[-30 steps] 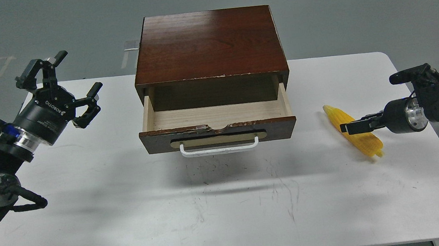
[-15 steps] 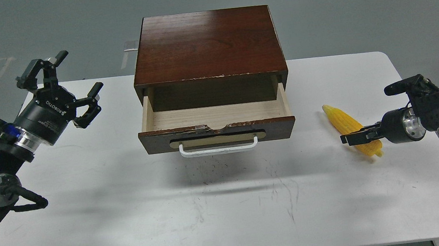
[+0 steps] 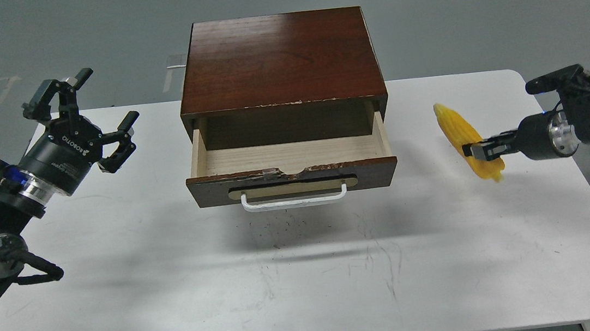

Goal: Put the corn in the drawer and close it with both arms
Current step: 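Lift the corn cob with the right gripper and carry it over the drawer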

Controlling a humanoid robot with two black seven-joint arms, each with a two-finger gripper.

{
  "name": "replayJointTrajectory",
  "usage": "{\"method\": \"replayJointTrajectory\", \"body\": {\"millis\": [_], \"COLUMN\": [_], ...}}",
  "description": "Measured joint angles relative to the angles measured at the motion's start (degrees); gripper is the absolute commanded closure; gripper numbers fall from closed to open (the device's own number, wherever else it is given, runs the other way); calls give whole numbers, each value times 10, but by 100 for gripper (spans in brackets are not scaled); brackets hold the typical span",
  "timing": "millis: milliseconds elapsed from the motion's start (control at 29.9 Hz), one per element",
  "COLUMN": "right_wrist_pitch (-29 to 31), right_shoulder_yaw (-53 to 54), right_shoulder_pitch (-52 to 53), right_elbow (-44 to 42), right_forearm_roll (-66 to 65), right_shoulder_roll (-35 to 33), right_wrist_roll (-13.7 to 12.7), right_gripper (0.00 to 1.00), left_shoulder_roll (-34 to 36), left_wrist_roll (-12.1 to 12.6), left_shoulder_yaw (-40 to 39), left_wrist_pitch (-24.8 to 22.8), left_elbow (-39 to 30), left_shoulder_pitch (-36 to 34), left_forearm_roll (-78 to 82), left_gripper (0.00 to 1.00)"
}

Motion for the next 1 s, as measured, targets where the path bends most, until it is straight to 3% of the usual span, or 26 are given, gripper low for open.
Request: {"method": "replayJointTrajectory", "body": {"millis": [234,802,1003], "right_wrist_pitch": [3,1,-43], "right_shoulder_yaw": [-3,-109,-169], "right_shoulder_pitch": [173,355,372], "right_elbow": [27,89,96], "right_forearm_roll": [2,-4,-60], "right_shoulder_roll": [2,259,331], "right_wrist_roll": [0,0,0], "right_gripper": [83,84,84], "left_shoulder_roll": [0,11,15], "left_wrist_roll": [0,0,0], "left_shoulder_yaw": [-2,-6,-6], "left_wrist_pitch": [0,0,0], "left_elbow": [-2,-2,-2], "left_shoulder_pitch": [-1,-9,-9], "left_forearm_roll": [0,1,1], "left_gripper": [0,0,0]}}
